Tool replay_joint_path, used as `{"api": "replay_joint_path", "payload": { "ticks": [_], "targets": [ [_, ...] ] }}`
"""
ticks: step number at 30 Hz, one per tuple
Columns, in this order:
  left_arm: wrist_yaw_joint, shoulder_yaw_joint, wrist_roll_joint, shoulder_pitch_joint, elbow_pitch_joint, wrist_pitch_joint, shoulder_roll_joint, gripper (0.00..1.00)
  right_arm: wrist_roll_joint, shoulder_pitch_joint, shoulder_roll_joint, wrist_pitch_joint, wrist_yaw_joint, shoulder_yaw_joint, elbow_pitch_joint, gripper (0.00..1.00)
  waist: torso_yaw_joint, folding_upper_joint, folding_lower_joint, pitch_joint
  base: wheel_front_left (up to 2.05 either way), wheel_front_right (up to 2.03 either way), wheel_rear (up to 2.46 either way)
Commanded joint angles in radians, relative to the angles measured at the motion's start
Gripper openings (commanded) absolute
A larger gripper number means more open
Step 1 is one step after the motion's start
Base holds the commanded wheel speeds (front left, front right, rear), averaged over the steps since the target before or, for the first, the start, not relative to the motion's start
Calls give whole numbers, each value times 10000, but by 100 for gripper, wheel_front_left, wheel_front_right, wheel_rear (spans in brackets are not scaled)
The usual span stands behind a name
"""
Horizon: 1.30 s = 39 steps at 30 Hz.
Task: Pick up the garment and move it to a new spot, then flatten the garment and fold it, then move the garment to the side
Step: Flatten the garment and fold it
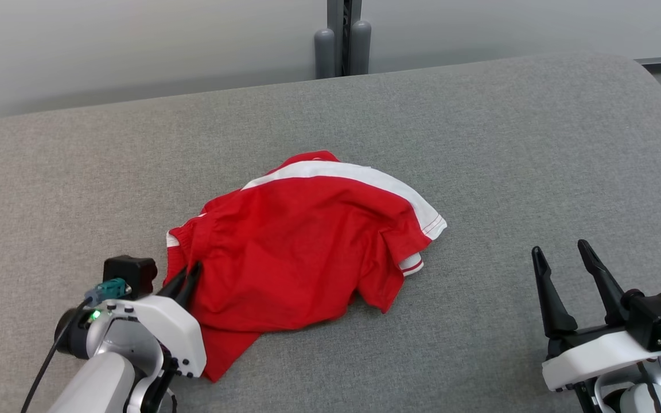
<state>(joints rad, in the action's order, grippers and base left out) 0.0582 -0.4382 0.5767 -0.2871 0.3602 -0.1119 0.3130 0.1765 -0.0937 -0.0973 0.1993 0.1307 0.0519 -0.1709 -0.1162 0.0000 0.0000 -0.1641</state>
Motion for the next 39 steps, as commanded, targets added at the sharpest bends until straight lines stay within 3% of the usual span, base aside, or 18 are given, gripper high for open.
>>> {"api": "replay_joint_path", "payload": {
  "ticks": [1, 10, 21, 26, 31, 39],
  "targets": [
    [70, 31, -166, -198, -227, 172, 148, 0, 14, -89, -13, 97, 2, -44, -19, 100, 21, 0, 0, 30, 0, 0, 0],
    [864, 369, -693, -110, -1712, 672, 538, 0, -85, 30, 25, 223, 2, -245, 16, 100, 601, 0, 0, 307, 0, 0, 0],
    [1853, 1159, -1065, 134, -3873, 825, 1302, 0, -170, 428, 6, 16, 2, -455, 317, 100, 2605, 0, 0, 749, 0, 0, 0],
    [2007, 1431, -1061, -210, -4182, 794, 1456, 0, -228, 524, -12, -113, 2, -508, 497, 100, 3553, 0, 0, 820, 0, 0, 0],
    [1783, 1504, -932, -692, -3814, 957, 1448, 0, -221, 442, -4, -208, 2, -384, 603, 100, 4108, 0, 0, 772, 0, 0, 0],
    [1636, 2008, -962, -2247, -2567, 1327, 1716, 0, -179, 139, -225, -367, 2, -109, 847, 100, 4006, 0, 0, 142, 0, 0, 0]
  ]
}}
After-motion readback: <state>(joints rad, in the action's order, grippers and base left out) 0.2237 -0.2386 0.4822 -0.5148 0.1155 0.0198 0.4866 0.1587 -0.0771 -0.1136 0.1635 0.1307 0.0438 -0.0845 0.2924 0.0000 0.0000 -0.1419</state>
